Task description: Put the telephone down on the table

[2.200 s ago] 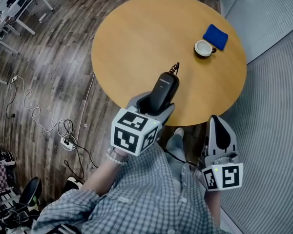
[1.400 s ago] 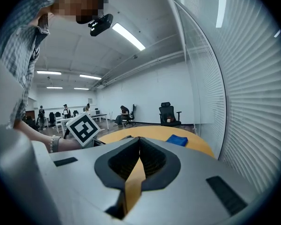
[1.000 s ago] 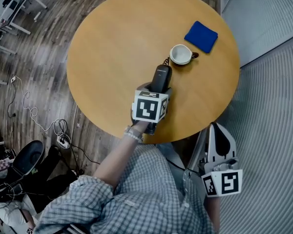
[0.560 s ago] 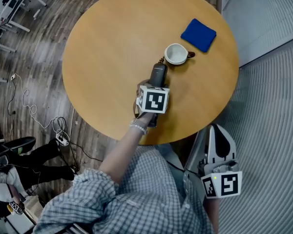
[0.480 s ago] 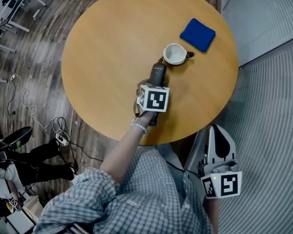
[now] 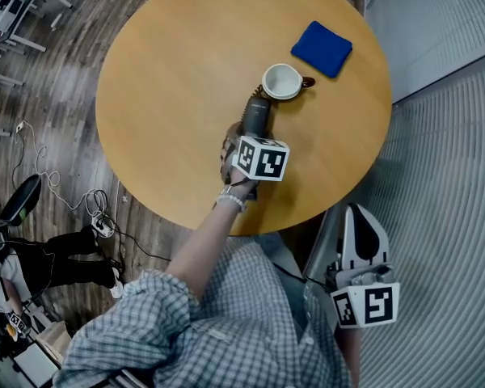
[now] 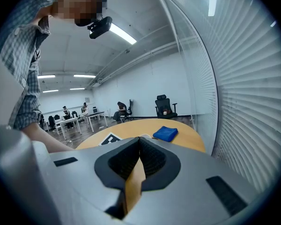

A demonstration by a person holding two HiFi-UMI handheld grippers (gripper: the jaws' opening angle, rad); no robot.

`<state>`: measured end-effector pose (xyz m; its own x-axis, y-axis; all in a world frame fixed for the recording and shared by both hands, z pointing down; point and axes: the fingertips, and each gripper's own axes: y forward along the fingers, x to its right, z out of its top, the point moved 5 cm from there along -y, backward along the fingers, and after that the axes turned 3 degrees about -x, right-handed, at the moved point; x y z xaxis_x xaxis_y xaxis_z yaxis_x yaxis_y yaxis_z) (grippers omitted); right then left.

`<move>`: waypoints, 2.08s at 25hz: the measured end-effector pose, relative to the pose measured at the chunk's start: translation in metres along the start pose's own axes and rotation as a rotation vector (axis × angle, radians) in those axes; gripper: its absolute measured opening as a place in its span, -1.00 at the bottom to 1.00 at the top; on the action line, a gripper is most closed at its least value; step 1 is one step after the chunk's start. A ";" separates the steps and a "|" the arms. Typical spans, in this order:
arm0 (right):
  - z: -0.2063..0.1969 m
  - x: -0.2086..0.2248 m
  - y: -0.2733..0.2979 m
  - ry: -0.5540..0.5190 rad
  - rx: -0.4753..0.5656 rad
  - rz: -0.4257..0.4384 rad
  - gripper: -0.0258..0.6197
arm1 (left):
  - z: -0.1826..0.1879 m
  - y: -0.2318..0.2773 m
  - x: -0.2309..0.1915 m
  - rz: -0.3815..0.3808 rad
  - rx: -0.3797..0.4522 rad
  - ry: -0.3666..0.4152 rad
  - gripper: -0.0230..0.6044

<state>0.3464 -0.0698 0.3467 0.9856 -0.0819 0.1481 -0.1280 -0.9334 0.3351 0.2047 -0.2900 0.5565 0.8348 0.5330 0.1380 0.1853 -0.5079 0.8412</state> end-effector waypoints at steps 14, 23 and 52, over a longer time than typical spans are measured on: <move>0.004 -0.024 0.000 -0.005 0.029 0.035 -0.89 | 0.002 -0.027 -0.005 -0.221 0.043 -0.015 0.06; 0.012 -0.063 0.001 -0.038 0.065 0.060 -0.89 | 0.011 -0.084 -0.024 -0.269 0.184 -0.010 0.06; 0.053 -0.140 -0.002 -0.175 0.239 0.105 -0.89 | -0.031 -0.312 -0.104 -0.398 0.762 0.060 -0.90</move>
<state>0.2141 -0.0752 0.2756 0.9751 -0.2218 0.0012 -0.2209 -0.9707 0.0948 0.0439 -0.1664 0.2958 0.6089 0.7918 -0.0475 0.7737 -0.5797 0.2558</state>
